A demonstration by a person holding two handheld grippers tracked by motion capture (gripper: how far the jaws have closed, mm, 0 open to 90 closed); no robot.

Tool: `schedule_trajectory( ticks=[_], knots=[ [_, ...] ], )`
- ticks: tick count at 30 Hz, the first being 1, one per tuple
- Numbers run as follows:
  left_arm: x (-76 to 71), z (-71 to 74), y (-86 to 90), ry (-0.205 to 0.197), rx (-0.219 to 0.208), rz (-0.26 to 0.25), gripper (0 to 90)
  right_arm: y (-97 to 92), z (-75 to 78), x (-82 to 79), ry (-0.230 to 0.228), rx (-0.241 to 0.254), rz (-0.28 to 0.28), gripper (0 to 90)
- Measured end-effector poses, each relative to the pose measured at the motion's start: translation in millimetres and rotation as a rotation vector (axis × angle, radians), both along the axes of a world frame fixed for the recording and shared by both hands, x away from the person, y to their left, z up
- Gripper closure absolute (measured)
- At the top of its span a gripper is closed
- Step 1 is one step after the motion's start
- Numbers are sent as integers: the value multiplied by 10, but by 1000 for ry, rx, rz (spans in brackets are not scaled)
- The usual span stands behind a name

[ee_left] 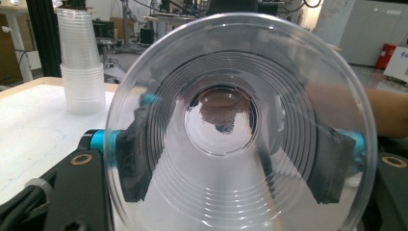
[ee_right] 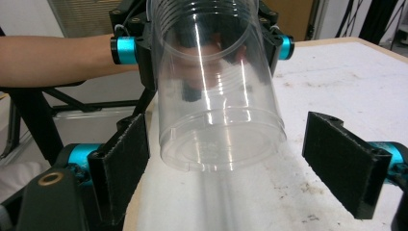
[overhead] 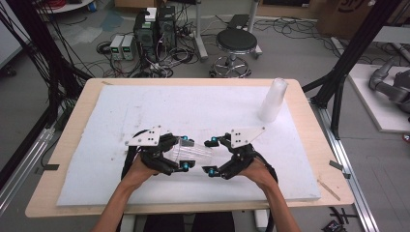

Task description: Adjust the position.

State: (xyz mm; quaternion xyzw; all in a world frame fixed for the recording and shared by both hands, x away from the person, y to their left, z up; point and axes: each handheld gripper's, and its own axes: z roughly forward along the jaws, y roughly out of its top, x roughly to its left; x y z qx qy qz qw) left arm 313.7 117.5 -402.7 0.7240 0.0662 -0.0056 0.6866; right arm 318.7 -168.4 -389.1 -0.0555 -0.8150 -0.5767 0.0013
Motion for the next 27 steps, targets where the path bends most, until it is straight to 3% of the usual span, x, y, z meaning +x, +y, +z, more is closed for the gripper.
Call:
schedule_trajectory(
  ticks=[4,15,22,27],
  knots=[
    [25,52,59,-8,46,20,307,-44,-15,-17,-7,-11,-61,165],
    [186,276,170,-6,254,64,306,-270,-181,-60,6,-72,-303,166],
    [299,376,116,-12,427,70,305,-444,-337,-116,15,-107,-495,165],
    [394,463,42,-13,574,55,306,-569,-428,-123,38,-126,-610,165]
  ],
)
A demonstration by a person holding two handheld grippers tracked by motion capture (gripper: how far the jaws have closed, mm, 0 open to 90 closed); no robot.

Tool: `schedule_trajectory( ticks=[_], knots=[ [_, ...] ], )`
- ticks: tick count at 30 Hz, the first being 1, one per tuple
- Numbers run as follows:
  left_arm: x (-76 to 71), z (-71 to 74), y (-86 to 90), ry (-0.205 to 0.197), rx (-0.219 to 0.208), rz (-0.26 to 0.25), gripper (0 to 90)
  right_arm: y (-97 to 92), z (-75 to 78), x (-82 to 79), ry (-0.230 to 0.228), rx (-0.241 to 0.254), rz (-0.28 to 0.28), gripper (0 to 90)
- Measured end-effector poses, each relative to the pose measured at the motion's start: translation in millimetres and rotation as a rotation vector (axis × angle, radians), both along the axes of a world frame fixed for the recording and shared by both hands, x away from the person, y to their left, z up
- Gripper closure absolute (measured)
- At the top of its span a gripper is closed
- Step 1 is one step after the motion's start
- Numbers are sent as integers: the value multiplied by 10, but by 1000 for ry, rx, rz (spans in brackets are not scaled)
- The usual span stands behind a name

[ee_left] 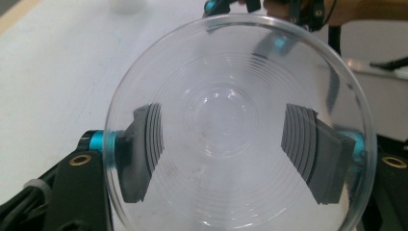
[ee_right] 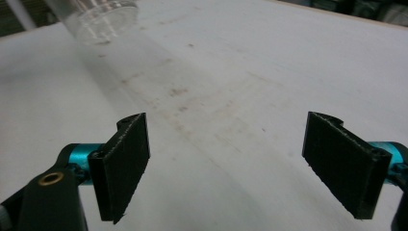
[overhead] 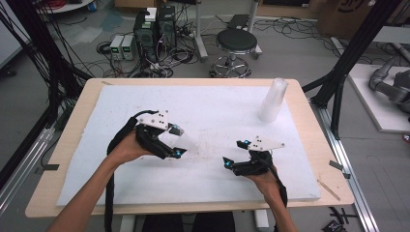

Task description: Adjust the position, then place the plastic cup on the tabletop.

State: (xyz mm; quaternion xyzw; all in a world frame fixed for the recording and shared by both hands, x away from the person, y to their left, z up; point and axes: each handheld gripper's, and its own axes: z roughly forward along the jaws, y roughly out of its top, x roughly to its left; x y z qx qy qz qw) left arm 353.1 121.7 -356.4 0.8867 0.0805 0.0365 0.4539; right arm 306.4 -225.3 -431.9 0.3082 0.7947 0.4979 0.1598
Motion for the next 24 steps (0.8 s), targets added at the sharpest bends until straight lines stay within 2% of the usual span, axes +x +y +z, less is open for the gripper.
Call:
schedule_trajectory(
  ticks=[5,7,11,13,17,21,24],
  knots=[
    [117,39,-53,17,124,-15,306,-73,-60,0,7,-15,-48,165],
    [174,34,-71,35,155,-26,305,-92,-79,-2,13,-13,-61,165],
    [282,18,-124,52,243,-32,305,-119,-121,9,17,-28,-55,165],
    [325,30,-154,54,273,-40,305,-130,-143,12,30,-26,-63,165],
    [394,71,-196,52,312,-46,305,-147,-193,23,31,-30,-73,165],
    [413,90,-196,51,310,-31,306,-156,-212,20,29,-29,-81,165],
    [408,86,-200,43,323,-29,306,-157,-216,23,31,-29,-82,165]
  ],
)
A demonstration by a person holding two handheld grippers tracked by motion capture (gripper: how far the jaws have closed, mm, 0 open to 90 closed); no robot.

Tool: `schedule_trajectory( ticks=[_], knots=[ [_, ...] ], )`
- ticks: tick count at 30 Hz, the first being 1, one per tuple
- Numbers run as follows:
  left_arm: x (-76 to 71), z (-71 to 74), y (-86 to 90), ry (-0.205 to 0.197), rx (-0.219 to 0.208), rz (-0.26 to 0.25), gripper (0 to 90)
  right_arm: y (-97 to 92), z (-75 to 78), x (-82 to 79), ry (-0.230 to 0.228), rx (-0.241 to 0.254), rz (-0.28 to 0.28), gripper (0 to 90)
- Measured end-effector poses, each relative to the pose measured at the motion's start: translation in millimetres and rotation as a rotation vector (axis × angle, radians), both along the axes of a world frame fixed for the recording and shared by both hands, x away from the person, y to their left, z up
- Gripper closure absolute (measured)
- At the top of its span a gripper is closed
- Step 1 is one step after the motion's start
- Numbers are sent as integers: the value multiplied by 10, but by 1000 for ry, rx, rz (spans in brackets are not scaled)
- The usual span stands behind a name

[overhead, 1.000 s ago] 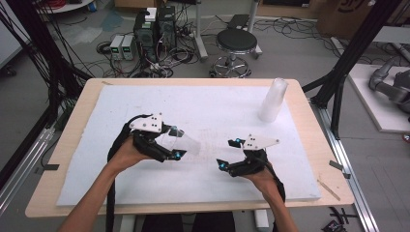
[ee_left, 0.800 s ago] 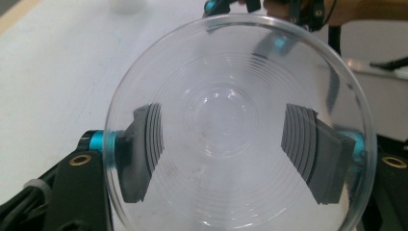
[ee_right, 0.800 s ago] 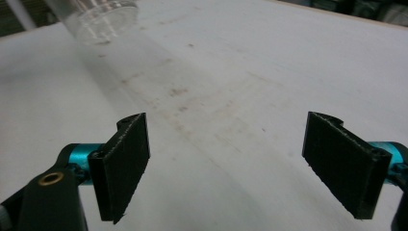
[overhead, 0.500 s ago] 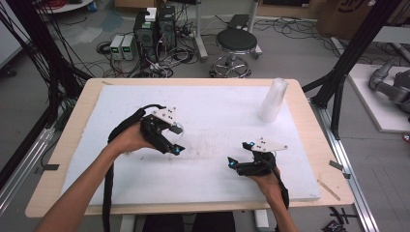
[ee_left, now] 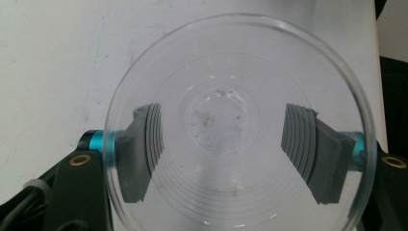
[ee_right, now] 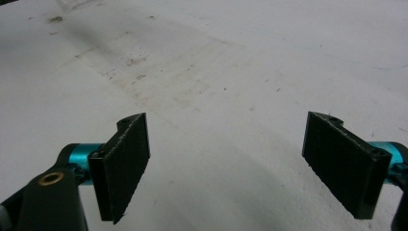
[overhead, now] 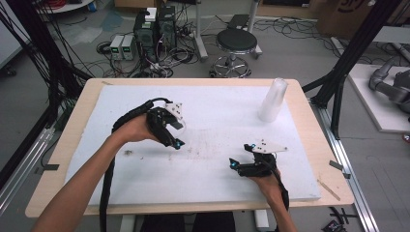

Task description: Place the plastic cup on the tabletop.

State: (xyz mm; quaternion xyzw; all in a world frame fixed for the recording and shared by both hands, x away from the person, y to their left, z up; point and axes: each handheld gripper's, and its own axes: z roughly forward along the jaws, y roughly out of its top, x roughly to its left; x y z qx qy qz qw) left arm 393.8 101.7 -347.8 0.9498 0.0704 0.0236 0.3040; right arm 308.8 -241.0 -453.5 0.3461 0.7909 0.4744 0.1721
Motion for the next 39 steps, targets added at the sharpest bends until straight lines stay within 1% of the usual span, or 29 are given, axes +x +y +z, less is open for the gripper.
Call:
schedule_trajectory(
  ticks=[3,7,12,15,19,26,29,31,34,35,39],
  knots=[
    [-5,9,-5,-3,-2,0,306,3,-2,-2,-9,-7,-2,165],
    [-9,2,-14,-5,7,2,306,3,-2,0,-5,-6,-4,165],
    [27,-22,-20,-13,11,22,306,6,-3,2,4,-5,-6,165],
    [54,-70,-64,-22,32,31,306,12,-5,12,6,-14,-10,166],
    [97,-145,-138,-18,52,41,306,11,-5,10,10,-12,-14,166],
    [158,-289,-241,4,75,71,306,13,-6,12,12,-15,-6,165],
    [176,-348,-305,14,96,69,307,13,-7,14,13,-15,-5,166],
    [186,-382,-349,14,118,68,307,16,-7,15,14,-20,-8,166],
    [195,-421,-391,13,136,71,307,16,-7,19,13,-20,-8,165],
    [199,-432,-402,15,141,73,308,14,-7,19,13,-19,-7,166],
    [197,-448,-432,15,130,78,307,14,-8,19,14,-16,-7,166]
  ],
)
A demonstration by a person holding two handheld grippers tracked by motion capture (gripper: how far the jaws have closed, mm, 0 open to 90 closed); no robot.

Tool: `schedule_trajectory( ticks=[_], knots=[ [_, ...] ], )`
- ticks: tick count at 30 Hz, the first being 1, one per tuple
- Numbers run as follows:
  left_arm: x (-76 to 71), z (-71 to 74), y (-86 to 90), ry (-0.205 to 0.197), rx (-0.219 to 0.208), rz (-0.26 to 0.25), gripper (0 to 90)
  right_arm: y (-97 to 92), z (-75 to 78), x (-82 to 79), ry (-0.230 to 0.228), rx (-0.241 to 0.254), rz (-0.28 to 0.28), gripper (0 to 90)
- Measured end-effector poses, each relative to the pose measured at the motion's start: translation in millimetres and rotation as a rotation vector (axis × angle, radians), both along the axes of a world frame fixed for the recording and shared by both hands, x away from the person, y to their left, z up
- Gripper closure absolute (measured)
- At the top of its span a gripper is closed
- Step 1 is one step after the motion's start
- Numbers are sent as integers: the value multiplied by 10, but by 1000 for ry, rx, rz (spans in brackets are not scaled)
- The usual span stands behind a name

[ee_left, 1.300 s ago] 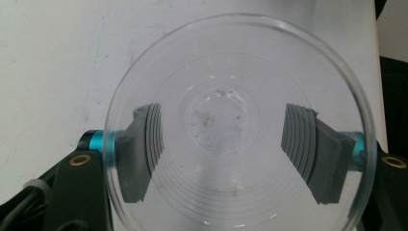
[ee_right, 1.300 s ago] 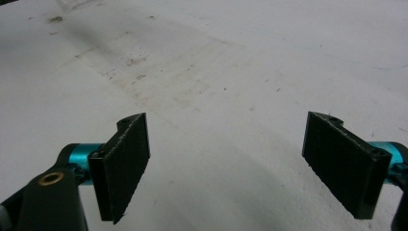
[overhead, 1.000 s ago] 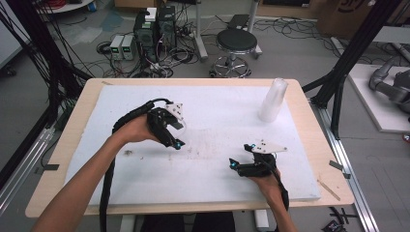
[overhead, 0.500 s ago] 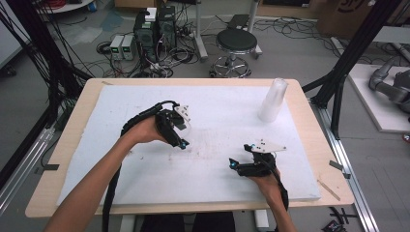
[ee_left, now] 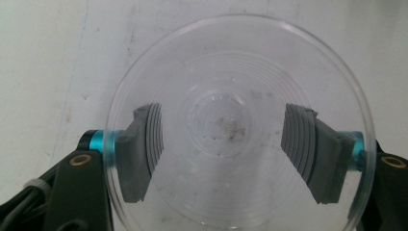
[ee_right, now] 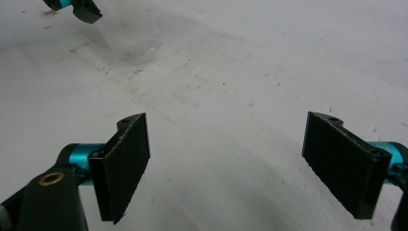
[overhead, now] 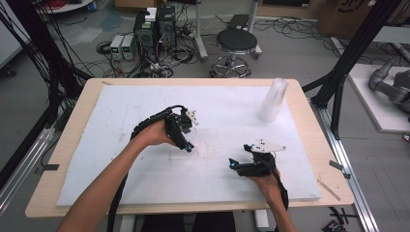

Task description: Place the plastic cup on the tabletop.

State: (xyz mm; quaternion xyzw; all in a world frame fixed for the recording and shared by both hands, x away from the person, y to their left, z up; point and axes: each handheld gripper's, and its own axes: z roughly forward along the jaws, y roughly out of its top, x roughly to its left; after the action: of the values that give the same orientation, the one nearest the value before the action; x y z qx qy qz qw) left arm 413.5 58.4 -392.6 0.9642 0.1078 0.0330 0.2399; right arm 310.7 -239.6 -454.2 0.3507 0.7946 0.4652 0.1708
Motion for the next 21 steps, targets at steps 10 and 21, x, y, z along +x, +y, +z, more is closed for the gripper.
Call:
schedule_trajectory(
  ticks=[10,21],
  knots=[
    [-9,-106,-50,5,16,1,209,-1,-1,6,3,-1,-1,166],
    [-2,-127,17,-1,-47,8,145,-8,-3,15,14,6,0,165]
  ],
)
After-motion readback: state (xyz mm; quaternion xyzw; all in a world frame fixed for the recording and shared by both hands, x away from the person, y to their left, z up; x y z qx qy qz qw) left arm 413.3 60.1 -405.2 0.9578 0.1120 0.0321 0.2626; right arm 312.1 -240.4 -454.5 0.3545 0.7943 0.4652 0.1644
